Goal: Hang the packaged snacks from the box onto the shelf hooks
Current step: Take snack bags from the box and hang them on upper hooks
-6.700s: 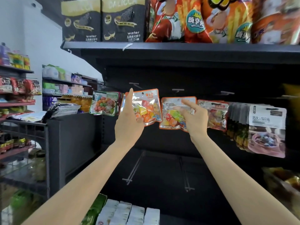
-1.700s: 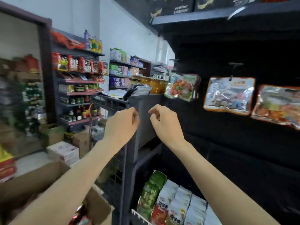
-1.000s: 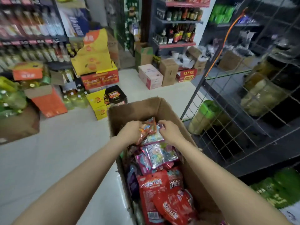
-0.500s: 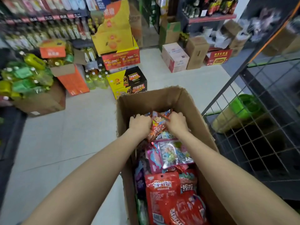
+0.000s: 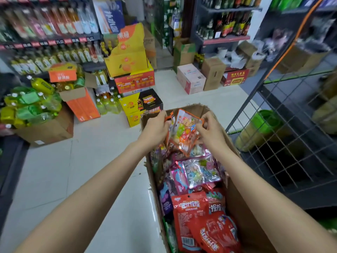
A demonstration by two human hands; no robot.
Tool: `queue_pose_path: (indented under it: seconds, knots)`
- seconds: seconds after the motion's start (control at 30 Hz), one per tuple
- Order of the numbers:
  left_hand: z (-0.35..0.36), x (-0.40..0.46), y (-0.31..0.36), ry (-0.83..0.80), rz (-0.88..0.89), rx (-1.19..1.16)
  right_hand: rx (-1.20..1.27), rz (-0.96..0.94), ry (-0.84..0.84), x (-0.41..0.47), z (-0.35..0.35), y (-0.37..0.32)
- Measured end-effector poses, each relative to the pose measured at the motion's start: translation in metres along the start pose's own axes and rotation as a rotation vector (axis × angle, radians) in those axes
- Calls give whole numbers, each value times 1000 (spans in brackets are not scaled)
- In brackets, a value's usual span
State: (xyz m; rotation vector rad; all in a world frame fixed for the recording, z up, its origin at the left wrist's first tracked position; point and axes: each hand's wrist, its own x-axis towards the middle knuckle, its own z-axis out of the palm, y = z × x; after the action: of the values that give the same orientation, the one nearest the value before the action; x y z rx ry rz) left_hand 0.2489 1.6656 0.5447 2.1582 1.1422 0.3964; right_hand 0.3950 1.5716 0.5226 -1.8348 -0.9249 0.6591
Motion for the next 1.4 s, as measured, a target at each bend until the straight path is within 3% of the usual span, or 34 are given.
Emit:
queue_pose_path:
  seconds: [0.23, 0.47, 0.57, 0.77, 0.87, 0.97, 1.17, 1.4]
  knots:
    - [-49, -26, 39, 308, 152, -159, 369, 15, 278, -65, -39, -62]
    - [-80, -61, 117, 272, 436, -83, 660, -140, 563, -135, -96, -121]
    - [-90, -71, 167, 189, 518, -289, 622, -244, 679, -165, -125, -144]
    - [-89, -110, 268, -40, 621, -460, 583, -348, 894, -222, -185, -172]
    - [-83, -133, 305, -25, 800, -517, 533, -366, 946, -257, -214, -181]
    - [-77, -155, 339, -29, 961, -471, 318, -348, 1020, -299, -248, -192]
    - [-53, -217, 413, -115, 1239, -464, -142, -357, 854, -383, -312, -208]
    - [-20, -305, 491, -129, 1291, -638, -274, -399, 1255, -473, -357, -198]
